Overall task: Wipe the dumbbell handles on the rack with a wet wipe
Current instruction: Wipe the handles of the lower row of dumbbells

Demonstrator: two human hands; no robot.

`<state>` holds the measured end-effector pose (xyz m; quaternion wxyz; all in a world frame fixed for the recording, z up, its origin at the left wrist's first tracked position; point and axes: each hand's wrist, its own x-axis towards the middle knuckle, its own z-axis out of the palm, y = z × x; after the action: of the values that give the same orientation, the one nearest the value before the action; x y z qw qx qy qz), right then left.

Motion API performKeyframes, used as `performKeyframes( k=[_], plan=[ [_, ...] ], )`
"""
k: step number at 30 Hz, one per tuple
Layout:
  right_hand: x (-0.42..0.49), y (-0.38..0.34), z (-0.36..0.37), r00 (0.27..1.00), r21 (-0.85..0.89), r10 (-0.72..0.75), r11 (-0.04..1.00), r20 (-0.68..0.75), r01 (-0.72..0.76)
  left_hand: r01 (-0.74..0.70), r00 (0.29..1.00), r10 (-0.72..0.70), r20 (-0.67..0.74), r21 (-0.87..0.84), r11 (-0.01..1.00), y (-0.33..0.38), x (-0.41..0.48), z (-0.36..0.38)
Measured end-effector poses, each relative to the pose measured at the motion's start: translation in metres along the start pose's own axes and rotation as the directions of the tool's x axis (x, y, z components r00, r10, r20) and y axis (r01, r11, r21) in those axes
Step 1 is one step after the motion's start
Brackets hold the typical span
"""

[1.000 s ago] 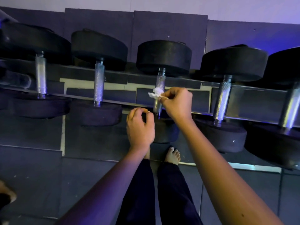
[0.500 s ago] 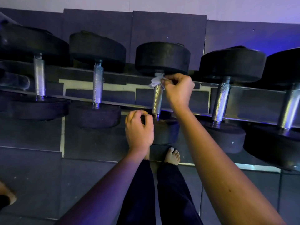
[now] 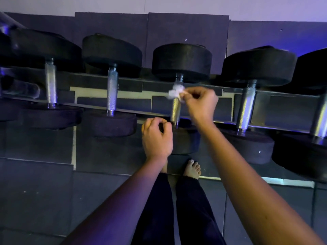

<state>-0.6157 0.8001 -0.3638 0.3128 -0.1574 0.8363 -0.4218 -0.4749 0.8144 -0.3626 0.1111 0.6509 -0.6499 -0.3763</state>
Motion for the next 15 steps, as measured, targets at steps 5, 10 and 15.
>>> performKeyframes(
  k=[5, 10, 15],
  plan=[
    [0.018, -0.012, 0.006, 0.999, -0.015, 0.000, 1.000, -0.041, -0.001, 0.011, 1.000, -0.011, -0.003, 0.004, 1.000, -0.001, -0.001, 0.000],
    [-0.022, 0.017, -0.010, 0.979, -0.158, 0.103, 0.985, 0.175, -0.075, -0.005, 1.000, 0.005, -0.015, 0.010, 1.000, -0.001, -0.001, 0.001],
    [-0.029, 0.024, -0.016, 0.961, -0.186, 0.099, 0.981, 0.260, -0.050, -0.002, 0.999, 0.002, -0.034, 0.000, 1.000, 0.000, 0.000, 0.001]
  ],
)
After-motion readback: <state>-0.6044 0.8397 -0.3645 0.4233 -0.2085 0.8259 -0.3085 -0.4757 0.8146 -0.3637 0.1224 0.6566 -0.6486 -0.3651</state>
